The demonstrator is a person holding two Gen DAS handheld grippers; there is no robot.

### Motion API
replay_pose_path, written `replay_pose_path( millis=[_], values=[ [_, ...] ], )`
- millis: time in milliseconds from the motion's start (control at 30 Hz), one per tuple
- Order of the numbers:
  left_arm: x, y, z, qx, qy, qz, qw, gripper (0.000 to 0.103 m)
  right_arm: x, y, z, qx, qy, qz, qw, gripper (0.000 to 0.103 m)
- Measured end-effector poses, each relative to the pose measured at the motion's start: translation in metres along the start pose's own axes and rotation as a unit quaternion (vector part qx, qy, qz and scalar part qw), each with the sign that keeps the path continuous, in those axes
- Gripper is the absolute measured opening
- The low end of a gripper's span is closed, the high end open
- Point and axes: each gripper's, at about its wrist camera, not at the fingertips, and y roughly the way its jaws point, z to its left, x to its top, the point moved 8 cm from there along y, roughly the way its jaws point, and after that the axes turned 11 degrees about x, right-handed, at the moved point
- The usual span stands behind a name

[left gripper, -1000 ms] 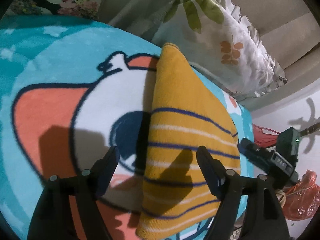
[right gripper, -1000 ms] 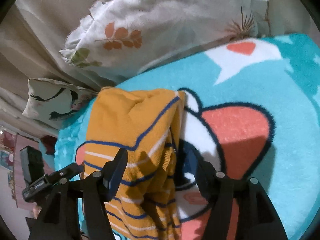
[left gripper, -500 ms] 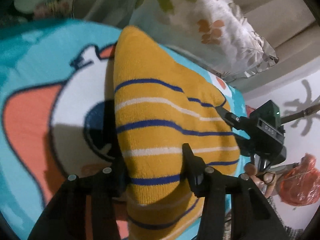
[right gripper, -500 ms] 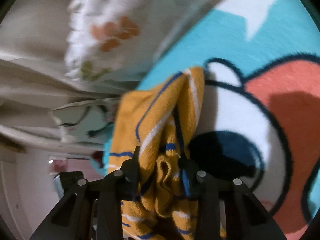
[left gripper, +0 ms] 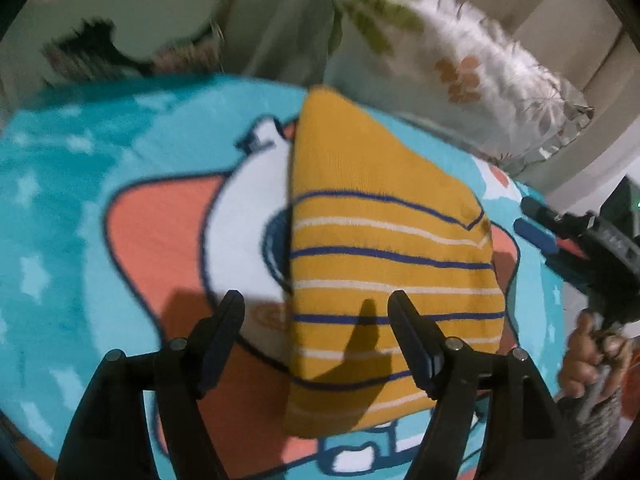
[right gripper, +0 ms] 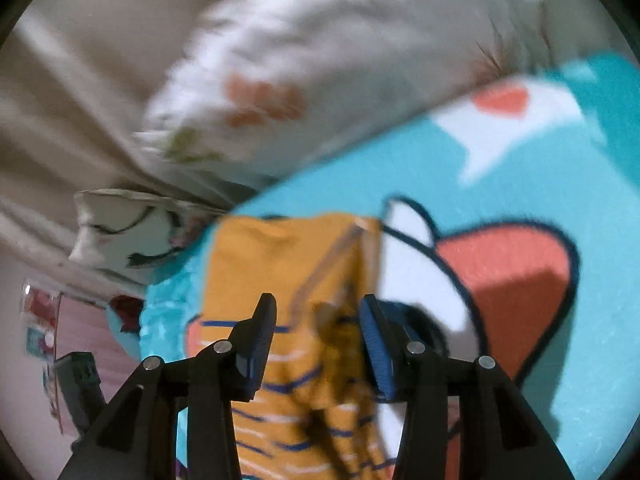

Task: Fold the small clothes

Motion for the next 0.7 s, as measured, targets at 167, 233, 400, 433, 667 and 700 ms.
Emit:
replay_pose_path(
  millis=[167, 233, 400, 433, 667, 700],
  values=[
    [0.004, -0.043, 0.036, 0.08, -0.019, -0.087, 0.9928, 0.075, -0.024, 0.023, 0.05, 0.122, -0.011, 0.063, 0.99, 0.049],
    [0.009, -0.065, 0.043, 0.124, -0.027, -0.128, 0.9836, 0.078, -0.038, 0.038, 0.053, 0.133, -0.01, 0.09, 0.987, 0.049],
    [0.01, -0.124, 0.068, 0.19, -0.045, -0.224, 0.9549, 0.094, -0.039, 0.068, 0.003, 0.085, 0.02, 0.098, 0.991, 0.011],
    [0.008, -0.136, 0.074, 0.192, -0.051, -0.239, 0.9505, 0.097, -0.036, 0.068, -0.01, 0.083, 0.043, 0.094, 0.991, 0.004],
    [-0.019, -0.154, 0.095, 0.194, -0.061, -0.223, 0.9533, 0.103, -0.024, 0.05, 0.043, 0.143, 0.032, 0.06, 0.987, 0.019],
    [-0.023, -0.146, 0.096, 0.188, -0.057, -0.197, 0.9604, 0.103, -0.028, 0.055, 0.054, 0.156, 0.028, 0.068, 0.985, 0.019]
  ],
)
